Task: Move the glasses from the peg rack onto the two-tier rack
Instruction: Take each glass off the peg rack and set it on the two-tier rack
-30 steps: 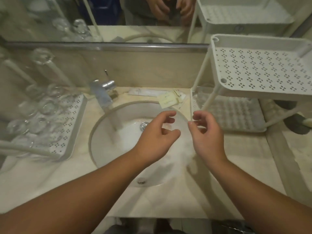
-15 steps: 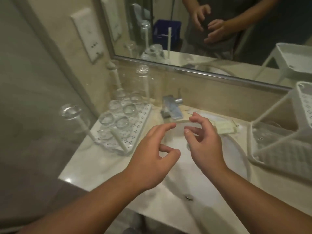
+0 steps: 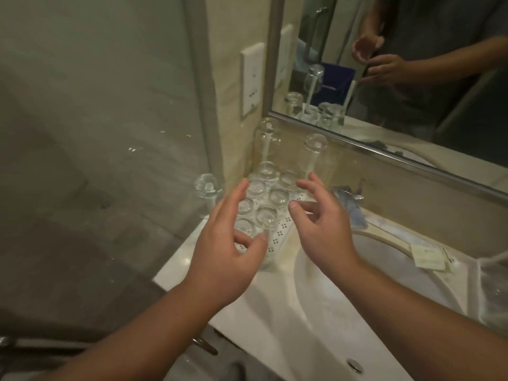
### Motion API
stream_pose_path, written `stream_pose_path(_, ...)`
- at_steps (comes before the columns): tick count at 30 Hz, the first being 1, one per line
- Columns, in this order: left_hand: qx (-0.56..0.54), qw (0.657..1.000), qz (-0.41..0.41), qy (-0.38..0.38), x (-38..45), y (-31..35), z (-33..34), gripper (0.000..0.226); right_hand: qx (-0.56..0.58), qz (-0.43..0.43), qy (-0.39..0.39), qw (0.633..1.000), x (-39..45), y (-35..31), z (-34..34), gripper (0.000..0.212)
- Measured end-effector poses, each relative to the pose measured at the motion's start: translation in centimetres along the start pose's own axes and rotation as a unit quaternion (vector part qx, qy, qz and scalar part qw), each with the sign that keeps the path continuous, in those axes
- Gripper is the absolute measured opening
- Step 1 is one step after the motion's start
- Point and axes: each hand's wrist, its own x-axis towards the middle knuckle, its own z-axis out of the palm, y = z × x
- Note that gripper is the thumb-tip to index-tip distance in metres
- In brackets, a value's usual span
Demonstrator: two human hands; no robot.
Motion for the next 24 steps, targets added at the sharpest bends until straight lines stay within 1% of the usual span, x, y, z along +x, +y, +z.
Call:
stream_pose_path(5,0.023,0.997,-0.029,0.070,1.5,-2.5,-3.1,0.068,-0.041,-0.050,-0.021,0.998,2.3,-1.6,3.9,0.036)
stream_pose_path(8,0.044,0.993,-0.046,0.105,2.7,-4.2,-4.3,0.066,-0.074,-0.055,-0.043,0.995,3.8,-2.3,6.1,0.041)
stream_pose_path(10,0.048,0.990,-0.069,0.117,3.5,-5.5,-4.8,0.066,-0.112,-0.052,-0.076,0.990,4.8,-2.5,7.5,0.045)
stream_pose_path(12,0.051,0.986,-0.097,0.122,4.2,-7.1,-5.1,0.069,-0.169,-0.046,-0.126,0.976,5.9,-2.5,8.7,0.050)
stream_pose_path(14,0.059,0.984,-0.116,0.122,4.9,-8.6,-5.0,0.074,-0.215,-0.038,-0.172,0.961,6.7,-2.2,9.6,0.056)
stream_pose_path(17,0.060,0.982,-0.144,0.110,6.0,-10.6,-4.5,0.088,-0.243,-0.027,-0.215,0.945,7.8,-2.0,10.9,0.065)
stream_pose_path(20,0.061,0.978,-0.177,0.092,6.9,-12.2,-3.7,0.104,-0.256,-0.033,-0.239,0.936,8.5,-1.7,12.0,0.073)
stream_pose_path(22,0.059,0.980,-0.173,0.082,7.4,-12.9,-3.1,0.113,-0.264,-0.035,-0.251,0.931,9.0,-1.5,12.6,0.077)
stream_pose_path(24,0.024,0.982,-0.170,0.079,7.8,-13.3,-2.6,0.119,-0.273,-0.040,-0.257,0.926,9.4,-1.4,13.1,0.081)
